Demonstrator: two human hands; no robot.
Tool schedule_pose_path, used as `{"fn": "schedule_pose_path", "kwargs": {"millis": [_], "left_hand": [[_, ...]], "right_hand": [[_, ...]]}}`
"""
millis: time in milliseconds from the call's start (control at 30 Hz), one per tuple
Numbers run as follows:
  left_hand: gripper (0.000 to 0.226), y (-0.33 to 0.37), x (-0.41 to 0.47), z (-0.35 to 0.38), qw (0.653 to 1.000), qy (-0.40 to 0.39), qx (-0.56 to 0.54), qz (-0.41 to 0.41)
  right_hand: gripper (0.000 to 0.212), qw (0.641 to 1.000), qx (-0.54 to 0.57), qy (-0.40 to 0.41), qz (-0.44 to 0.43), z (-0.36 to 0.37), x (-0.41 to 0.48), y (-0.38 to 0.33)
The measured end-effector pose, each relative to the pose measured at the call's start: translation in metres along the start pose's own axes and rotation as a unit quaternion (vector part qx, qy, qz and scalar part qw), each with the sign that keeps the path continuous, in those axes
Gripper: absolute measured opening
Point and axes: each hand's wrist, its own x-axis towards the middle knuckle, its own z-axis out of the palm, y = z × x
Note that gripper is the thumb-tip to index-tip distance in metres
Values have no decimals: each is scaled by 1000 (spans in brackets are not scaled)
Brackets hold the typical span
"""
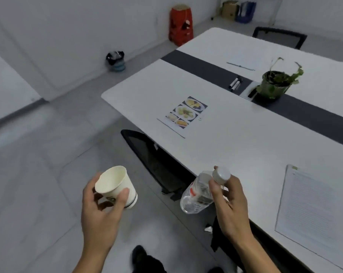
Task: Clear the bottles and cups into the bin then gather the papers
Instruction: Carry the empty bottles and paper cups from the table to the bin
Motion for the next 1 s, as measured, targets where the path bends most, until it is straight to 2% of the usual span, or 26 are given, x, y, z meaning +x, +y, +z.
{"fn": "schedule_pose_path", "kwargs": {"millis": [133,300,467,700,867,1000], "left_hand": [[62,-38,22,-88,996,82,-15,-18],[79,-77,72,-209,981,178,-23,-71],[76,-76,166,-284,977,210,-25,-35],[74,-50,363,-270,986,147,-23,74],[72,-33,530,-233,985,106,4,137],[76,-2,646,-224,980,103,4,170]], "right_hand": [[36,996,-25,-82,-9,97,-2,-6],[29,984,-60,-161,-37,240,-3,-15],[37,974,-61,-183,-118,354,32,-70],[37,977,-22,-125,-173,461,142,-107],[36,983,31,-59,-173,551,269,-113],[35,981,63,-44,-181,624,371,-150]]}}
